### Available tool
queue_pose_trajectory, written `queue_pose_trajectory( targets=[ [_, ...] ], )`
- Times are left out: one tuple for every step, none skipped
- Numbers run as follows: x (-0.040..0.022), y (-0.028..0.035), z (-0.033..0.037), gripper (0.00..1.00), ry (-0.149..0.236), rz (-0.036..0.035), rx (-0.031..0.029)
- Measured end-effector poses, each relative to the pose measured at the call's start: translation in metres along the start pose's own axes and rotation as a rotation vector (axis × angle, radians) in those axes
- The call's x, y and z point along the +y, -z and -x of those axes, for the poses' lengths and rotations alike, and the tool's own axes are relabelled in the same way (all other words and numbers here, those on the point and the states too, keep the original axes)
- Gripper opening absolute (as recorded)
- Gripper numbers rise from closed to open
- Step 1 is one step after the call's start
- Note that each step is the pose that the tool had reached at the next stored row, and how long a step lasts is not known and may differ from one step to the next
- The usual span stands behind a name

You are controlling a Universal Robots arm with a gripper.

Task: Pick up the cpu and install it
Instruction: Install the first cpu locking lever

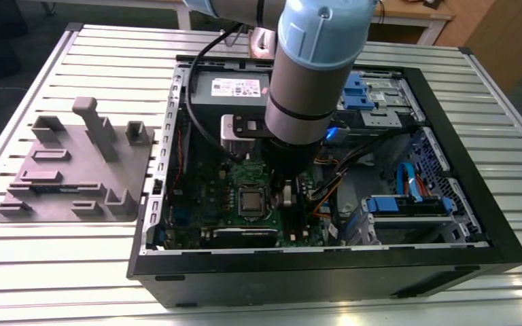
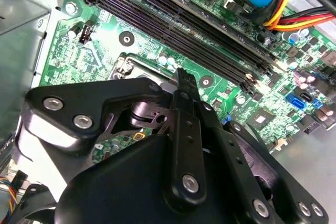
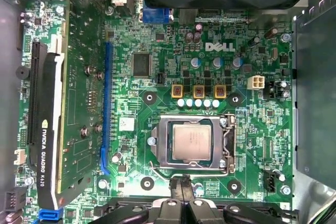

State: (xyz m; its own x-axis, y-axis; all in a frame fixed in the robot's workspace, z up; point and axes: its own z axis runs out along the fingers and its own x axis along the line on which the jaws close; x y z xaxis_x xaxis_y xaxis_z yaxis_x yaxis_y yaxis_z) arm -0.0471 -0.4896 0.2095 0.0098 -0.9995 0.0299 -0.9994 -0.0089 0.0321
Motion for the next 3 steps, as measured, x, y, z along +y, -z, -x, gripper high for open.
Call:
queue_pose_trajectory(
  targets=[
    [0.0000,0.0000,0.0000,0.10,0.000,0.0000,-0.0001],
    [0.0000,0.0000,0.0000,0.10,0.000,0.0000,-0.0002],
    [0.0000,0.0000,0.0000,0.10,0.000,0.0000,-0.0002]
  ],
)
